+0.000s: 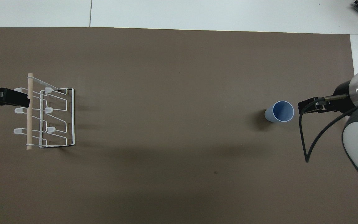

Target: Hang cup on cup holder

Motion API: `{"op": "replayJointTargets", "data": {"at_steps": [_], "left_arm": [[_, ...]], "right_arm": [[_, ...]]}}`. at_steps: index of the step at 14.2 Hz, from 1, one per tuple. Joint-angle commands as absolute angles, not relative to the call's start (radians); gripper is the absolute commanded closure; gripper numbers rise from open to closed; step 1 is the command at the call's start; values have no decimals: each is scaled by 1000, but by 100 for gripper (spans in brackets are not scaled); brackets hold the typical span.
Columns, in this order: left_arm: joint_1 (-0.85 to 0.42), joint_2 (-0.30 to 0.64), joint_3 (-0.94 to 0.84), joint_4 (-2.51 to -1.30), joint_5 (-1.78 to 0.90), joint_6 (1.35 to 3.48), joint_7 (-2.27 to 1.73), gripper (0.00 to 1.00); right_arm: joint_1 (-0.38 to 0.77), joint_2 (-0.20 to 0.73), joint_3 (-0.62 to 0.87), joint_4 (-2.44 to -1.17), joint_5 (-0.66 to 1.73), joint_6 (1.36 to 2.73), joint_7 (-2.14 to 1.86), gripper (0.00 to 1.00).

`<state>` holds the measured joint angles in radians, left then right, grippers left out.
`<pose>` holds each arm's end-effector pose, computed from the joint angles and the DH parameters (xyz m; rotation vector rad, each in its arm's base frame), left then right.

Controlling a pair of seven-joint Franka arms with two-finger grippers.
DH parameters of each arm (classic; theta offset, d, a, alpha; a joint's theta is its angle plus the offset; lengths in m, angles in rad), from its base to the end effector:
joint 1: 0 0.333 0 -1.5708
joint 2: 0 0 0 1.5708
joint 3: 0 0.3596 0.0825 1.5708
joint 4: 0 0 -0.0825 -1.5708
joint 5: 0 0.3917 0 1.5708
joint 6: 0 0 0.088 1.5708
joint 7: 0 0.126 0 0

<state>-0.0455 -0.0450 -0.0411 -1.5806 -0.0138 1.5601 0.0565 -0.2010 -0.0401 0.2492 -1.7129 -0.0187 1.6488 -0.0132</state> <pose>0.5436 -0.0496 0.6684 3.1210 -0.2242 0.0380 0.5507 0.0270 0.6091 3.1109 0.0977 -0.0385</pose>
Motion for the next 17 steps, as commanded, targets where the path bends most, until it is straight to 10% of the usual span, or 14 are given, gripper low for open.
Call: {"op": "replayJointTargets", "data": {"at_steps": [1,17], "left_arm": [[-38,-78,-37,-1617,-35,1563,61,0],[-34,-86,-28,-1618,-14,1520,5,0]], "right_arm": [[-216,-51,258,-1730,6,1663,-26,0],[-206,-72,258,-1923,6,1893,-57,0]]}}
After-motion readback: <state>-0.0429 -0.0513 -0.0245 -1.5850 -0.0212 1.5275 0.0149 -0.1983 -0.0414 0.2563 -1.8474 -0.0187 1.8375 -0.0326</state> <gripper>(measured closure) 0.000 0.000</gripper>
